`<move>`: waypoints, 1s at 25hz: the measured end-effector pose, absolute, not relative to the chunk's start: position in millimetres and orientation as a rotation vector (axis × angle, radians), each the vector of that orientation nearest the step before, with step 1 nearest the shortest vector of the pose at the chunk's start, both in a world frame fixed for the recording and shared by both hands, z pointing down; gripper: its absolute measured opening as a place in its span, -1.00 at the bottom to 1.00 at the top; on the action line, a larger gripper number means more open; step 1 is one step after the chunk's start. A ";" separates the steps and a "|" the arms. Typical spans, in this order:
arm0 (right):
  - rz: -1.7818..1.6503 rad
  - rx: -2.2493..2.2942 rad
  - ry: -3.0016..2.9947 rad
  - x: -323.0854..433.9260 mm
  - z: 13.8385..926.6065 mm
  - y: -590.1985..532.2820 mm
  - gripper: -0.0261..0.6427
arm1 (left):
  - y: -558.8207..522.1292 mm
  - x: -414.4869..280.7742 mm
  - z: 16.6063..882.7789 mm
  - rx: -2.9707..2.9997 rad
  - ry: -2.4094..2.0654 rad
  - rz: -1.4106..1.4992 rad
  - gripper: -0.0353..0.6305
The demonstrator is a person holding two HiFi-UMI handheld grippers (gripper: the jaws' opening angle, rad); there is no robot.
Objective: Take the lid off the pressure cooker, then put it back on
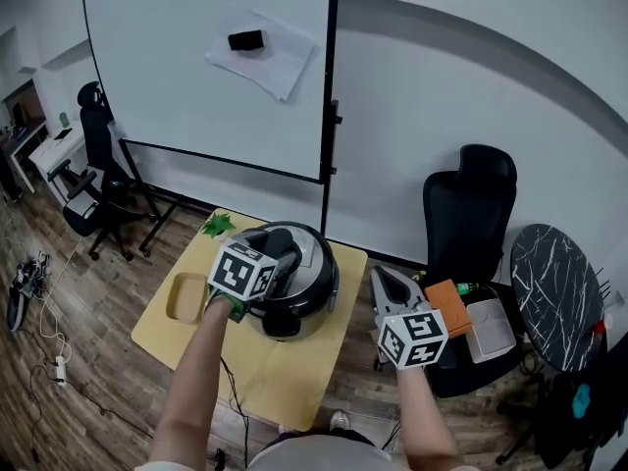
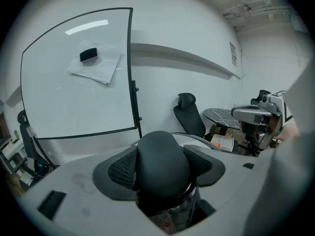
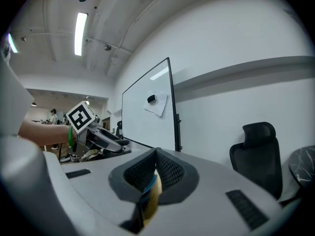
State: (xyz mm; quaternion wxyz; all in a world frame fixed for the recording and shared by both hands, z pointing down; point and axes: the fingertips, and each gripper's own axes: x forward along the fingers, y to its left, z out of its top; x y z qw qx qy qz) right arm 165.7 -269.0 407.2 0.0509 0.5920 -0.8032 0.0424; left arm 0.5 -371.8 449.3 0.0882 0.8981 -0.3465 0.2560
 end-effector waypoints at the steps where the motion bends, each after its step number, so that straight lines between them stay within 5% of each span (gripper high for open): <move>1: 0.130 1.800 -2.447 164.9 407.3 -269.5 -0.92 | -372.0 -0.5 445.8 2.672 -1.036 0.757 0.00; 25: 0.125 1.729 -2.529 144.4 404.0 -274.6 -0.92 | -354.3 -36.6 385.1 2.677 -1.187 0.625 -0.03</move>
